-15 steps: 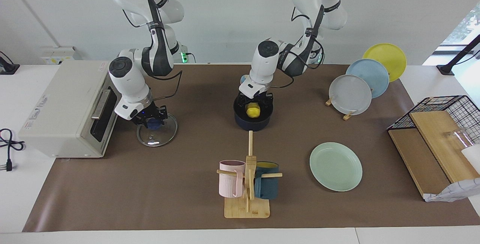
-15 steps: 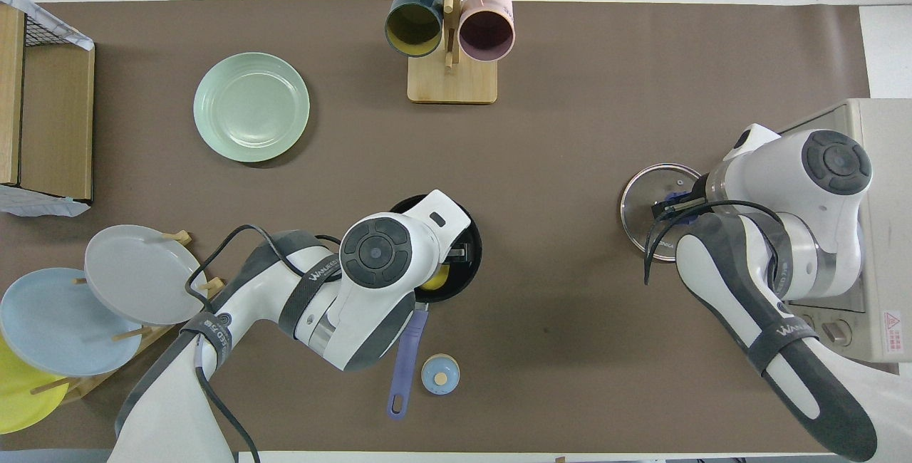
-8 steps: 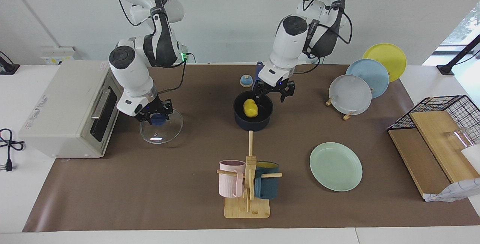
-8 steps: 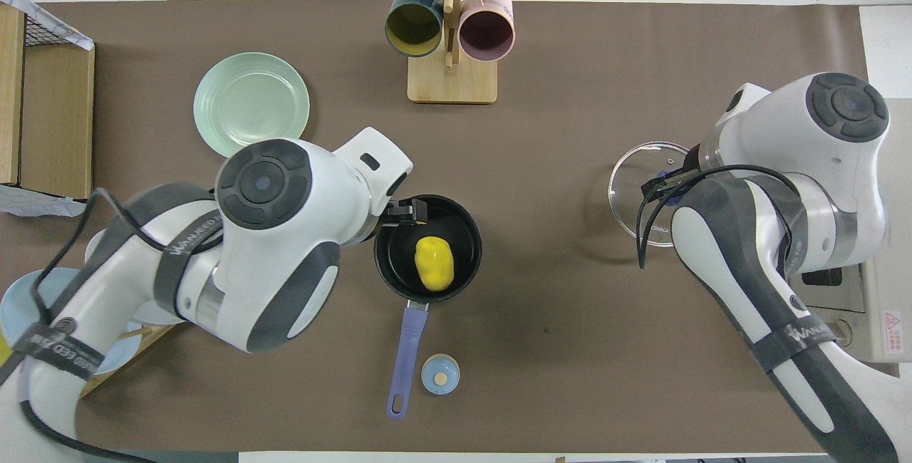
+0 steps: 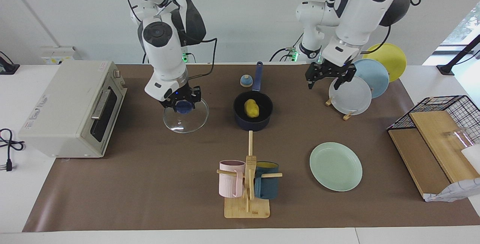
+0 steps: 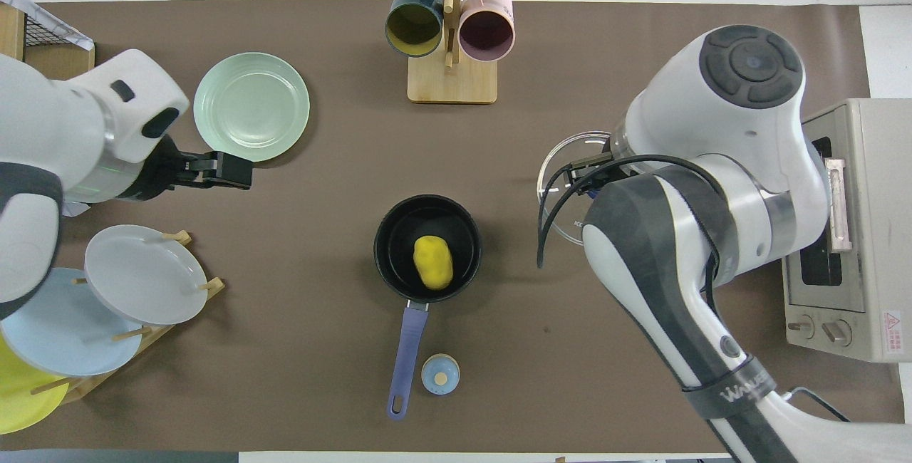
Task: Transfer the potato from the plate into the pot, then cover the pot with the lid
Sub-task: 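Withdraw the left gripper while the right gripper carries the lid toward the pot, then lower the glass lid onto the black pot with the right gripper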
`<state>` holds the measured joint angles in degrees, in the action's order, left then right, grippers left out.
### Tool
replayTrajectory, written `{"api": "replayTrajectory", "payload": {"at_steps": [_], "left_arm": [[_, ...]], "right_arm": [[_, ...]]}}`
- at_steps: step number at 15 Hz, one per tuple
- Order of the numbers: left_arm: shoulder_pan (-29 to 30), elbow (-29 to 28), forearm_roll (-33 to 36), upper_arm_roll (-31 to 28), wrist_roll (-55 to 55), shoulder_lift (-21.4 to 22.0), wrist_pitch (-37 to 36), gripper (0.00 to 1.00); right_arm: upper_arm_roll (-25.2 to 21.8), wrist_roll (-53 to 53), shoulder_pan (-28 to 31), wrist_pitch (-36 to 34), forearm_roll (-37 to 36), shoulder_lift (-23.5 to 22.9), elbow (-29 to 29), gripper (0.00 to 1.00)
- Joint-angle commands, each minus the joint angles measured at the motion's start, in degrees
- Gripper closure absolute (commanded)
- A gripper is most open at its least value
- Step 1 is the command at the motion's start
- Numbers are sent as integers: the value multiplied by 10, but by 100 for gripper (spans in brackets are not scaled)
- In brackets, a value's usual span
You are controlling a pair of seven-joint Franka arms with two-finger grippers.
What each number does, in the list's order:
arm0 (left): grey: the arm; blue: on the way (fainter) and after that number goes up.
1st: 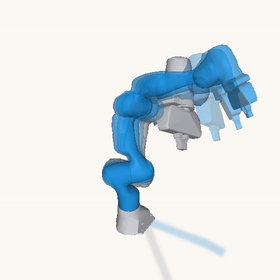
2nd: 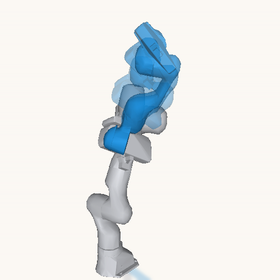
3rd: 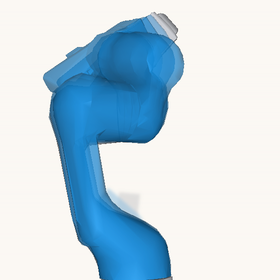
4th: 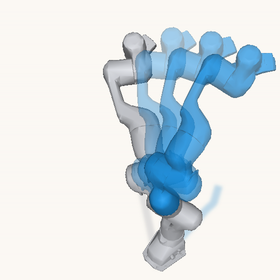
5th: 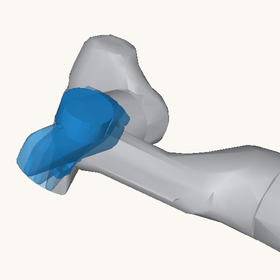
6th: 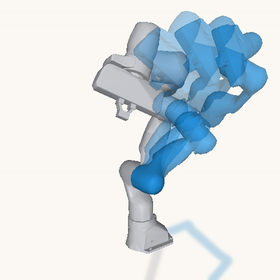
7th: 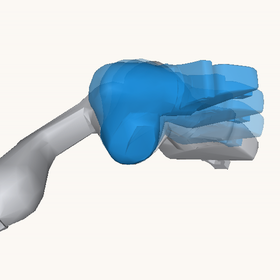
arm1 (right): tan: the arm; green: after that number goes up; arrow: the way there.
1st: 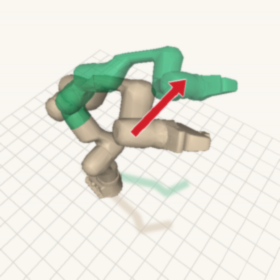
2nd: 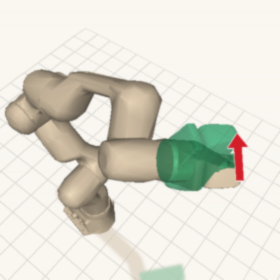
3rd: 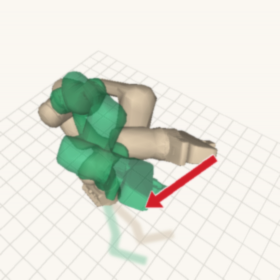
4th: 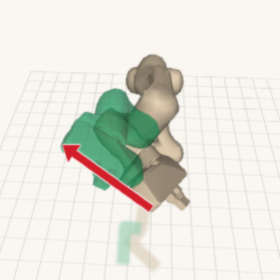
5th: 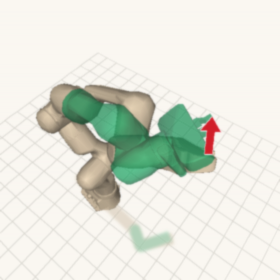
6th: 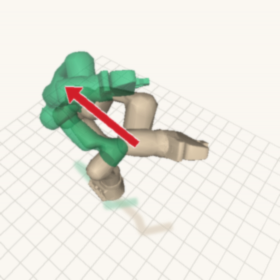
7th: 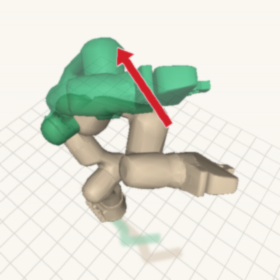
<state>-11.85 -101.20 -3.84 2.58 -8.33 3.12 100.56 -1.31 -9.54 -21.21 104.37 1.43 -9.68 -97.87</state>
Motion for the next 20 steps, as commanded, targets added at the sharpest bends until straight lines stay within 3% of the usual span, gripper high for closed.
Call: {"api": "replayTrajectory", "payload": {"at_steps": [1, 6, 12, 15, 18, 20], "left_arm": [[46, 9, 9, 8, 62, 8, -31, 0], [59, 66, 44, 8, 67, 7, -84, 0], [68, 79, 49, 8, 68, 7, -145, 0], [74, 82, 49, 9, 79, -6, -139, 0], [76, 160, 49, 6, 79, -36, -160, 0], [76, 169, 51, 6, 78, -36, -161, 0]], "right_arm": [[0, -80, -49, -32, 5, -28, 64, 100], [0, -196, -146, -19, 5, -46, 94, 100], [0, -254, -190, 28, -5, -88, 94, 100], [1, -287, -216, 35, -20, -116, 102, 100], [1, -290, -224, 53, -18, -119, 96, 100], [1, -290, -224, 51, -18, -120, 94, 100]]}}
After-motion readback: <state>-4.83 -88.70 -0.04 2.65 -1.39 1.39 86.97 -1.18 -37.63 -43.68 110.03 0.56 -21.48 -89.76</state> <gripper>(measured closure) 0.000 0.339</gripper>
